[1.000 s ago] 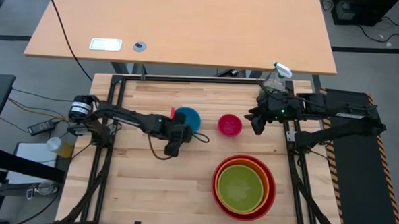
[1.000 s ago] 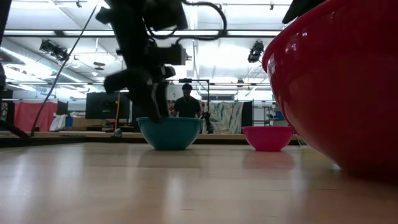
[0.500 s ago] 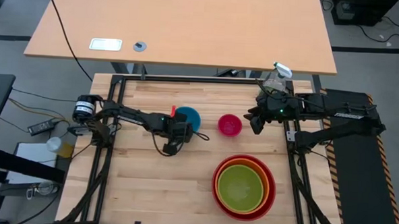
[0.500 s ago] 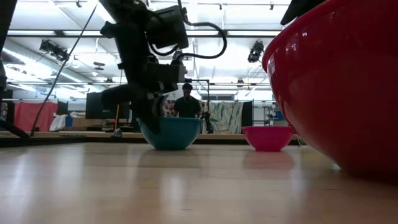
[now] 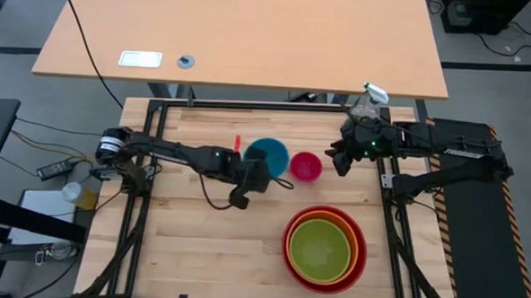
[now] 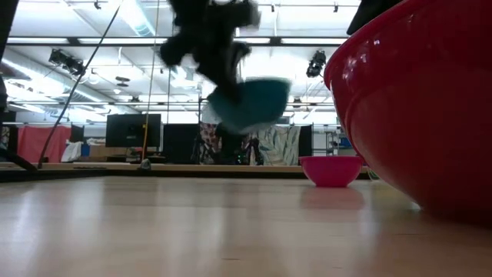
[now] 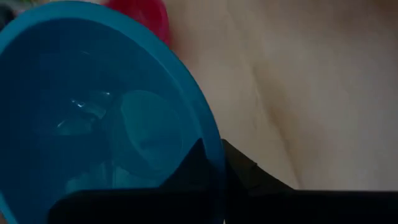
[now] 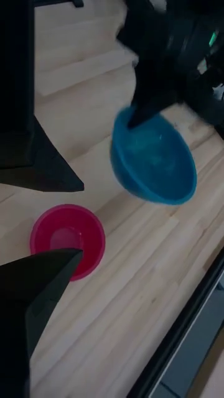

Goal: Nest bowls inside each other
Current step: Stack the blue bowl on top of the green bowl

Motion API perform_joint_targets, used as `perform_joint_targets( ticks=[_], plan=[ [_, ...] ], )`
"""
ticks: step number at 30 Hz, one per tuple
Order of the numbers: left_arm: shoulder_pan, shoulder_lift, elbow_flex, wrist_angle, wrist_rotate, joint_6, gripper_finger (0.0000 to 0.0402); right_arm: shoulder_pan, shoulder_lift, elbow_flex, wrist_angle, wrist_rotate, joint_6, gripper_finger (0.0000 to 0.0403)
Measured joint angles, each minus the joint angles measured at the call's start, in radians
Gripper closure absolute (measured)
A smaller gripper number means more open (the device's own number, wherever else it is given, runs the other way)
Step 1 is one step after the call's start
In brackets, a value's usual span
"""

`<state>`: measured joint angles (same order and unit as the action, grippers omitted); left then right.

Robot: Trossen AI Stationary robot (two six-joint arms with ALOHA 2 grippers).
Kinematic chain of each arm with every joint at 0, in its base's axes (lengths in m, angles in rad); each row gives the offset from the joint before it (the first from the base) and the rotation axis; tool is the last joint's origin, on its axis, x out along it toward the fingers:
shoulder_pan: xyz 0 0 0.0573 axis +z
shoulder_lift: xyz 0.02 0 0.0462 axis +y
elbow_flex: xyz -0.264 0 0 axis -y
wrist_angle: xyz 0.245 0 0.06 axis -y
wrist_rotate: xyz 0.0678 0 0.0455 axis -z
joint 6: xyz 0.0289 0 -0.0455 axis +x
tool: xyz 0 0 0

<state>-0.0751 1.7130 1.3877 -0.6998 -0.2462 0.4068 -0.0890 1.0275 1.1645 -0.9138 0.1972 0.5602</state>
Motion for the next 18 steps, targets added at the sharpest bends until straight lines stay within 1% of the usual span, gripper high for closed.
perform_joint_targets(
  ticks=[4, 10, 14, 18],
  plan=[
    [-0.042, 0.001, 0.112, -0.015, -0.001, -0.022, 0.0391, -0.036, 0.0, 0.0, -0.001, -0.046, -0.031, 0.0238],
    [-0.114, 0.006, 0.217, -0.022, -0.003, -0.045, 0.0391, -0.081, 0.0, 0.0, 0.0, -0.084, -0.083, 0.0238],
    [-0.157, 0.059, 0.306, -0.082, -0.024, -0.07, 0.0391, -0.101, -0.001, 0.0, 0.0, -0.117, -0.116, 0.0238],
    [-0.187, 0.141, 0.437, -0.127, -0.034, -0.08, 0.0391, -0.118, -0.017, 0.0, -0.01, -0.121, -0.157, 0.0238]
  ],
)
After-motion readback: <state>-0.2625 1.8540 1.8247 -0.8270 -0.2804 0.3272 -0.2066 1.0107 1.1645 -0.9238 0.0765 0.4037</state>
